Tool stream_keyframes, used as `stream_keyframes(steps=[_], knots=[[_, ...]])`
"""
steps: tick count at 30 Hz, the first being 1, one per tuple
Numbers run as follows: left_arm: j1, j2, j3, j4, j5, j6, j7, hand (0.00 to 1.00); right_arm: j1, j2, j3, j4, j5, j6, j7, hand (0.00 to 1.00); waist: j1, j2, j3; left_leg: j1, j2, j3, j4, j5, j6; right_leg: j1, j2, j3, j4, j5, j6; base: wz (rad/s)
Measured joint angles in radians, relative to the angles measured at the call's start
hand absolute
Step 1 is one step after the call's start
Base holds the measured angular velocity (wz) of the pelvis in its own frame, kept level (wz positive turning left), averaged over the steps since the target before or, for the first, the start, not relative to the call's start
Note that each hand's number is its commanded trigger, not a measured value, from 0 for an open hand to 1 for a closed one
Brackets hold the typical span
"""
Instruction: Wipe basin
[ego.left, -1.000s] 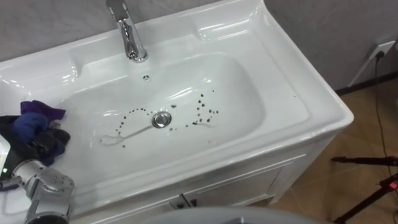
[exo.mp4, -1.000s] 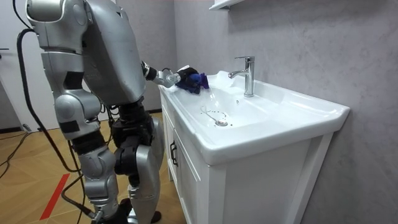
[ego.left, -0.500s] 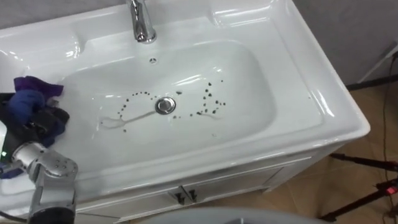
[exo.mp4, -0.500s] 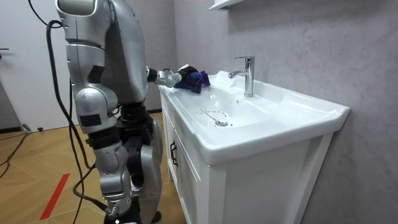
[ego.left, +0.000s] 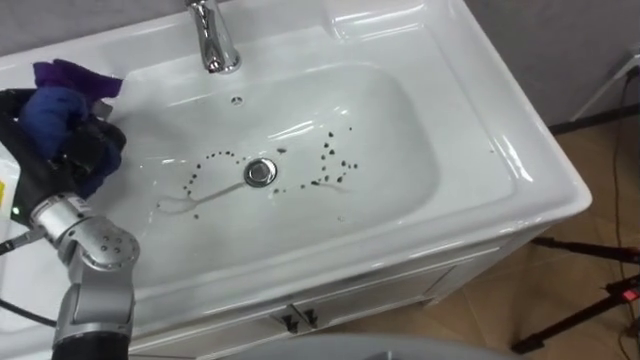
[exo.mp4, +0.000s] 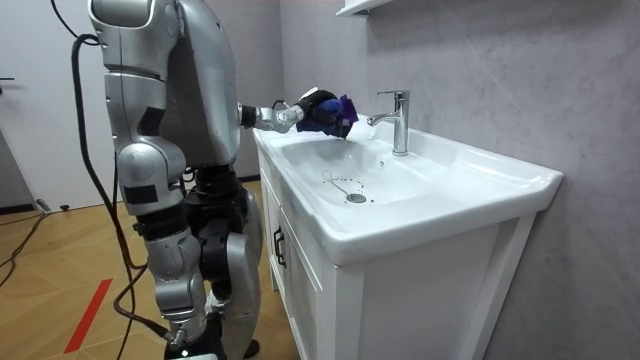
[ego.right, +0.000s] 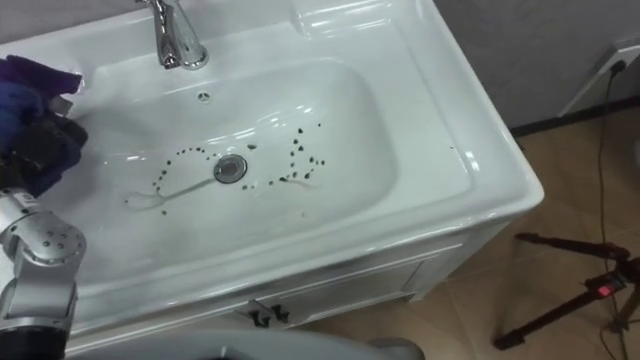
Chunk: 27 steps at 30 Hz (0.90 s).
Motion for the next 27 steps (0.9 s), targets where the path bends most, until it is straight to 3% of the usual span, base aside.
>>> stream_keyframes(steps=[5, 11, 17, 20, 22, 27], knots=[[0.0, 0.0, -0.008, -0.016, 0.022, -0.012, 0.0, 1.0, 0.001, 0.0, 0.001, 0.004, 0.0, -0.024, 0.0, 0.0, -0.002, 0.004, -0.0002, 0.001, 0.0, 0.002, 0.001, 0.0, 0.0, 0.001, 0.0, -0.001, 0.0, 0.0, 0.0, 0.0], [0.003, 0.001, -0.071, -0.015, 0.054, -0.012, -0.022, 1.0, 0.001, -0.003, 0.027, 0.006, -0.004, -0.023, 0.008, 0.0, -0.002, 0.005, 0.0011, 0.005, 0.0, 0.002, 0.001, 0.0, 0.0, 0.006, -0.001, -0.001, 0.001, 0.0, 0.0, 0.02], [0.01, 0.0, -0.111, 0.008, 0.061, 0.012, -0.069, 1.0, 0.0, -0.004, 0.042, 0.013, -0.002, -0.012, 0.012, 0.0, -0.002, 0.004, 0.002, 0.007, 0.002, 0.014, 0.001, 0.0, 0.0, 0.003, 0.001, 0.012, 0.001, 0.0, 0.0, -0.06], [0.046, 0.0, -0.12, 0.025, 0.06, 0.024, -0.07, 1.0, -0.001, -0.003, 0.052, 0.026, -0.001, 0.004, 0.012, 0.0, -0.004, 0.004, 0.0018, 0.004, 0.002, 0.018, 0.001, 0.0, 0.0, -0.002, 0.002, 0.017, 0.002, 0.0, 0.0, -0.05], [0.062, 0.001, -0.122, 0.063, 0.06, 0.025, -0.069, 1.0, 0.0, -0.003, 0.06, 0.034, -0.003, 0.024, 0.011, 0.0, -0.003, 0.004, 0.0011, 0.004, 0.002, 0.018, 0.001, 0.0, 0.0, -0.001, 0.001, 0.017, 0.002, 0.0, 0.0, 0.0], [0.063, 0.002, -0.126, 0.188, 0.051, 0.049, -0.102, 1.0, -0.002, -0.003, 0.068, 0.044, -0.003, 0.025, 0.015, 0.0, -0.004, -0.003, 0.0007, 0.007, 0.002, 0.018, 0.001, 0.0, 0.0, 0.003, 0.001, 0.018, 0.002, 0.0, 0.0, 0.0]])
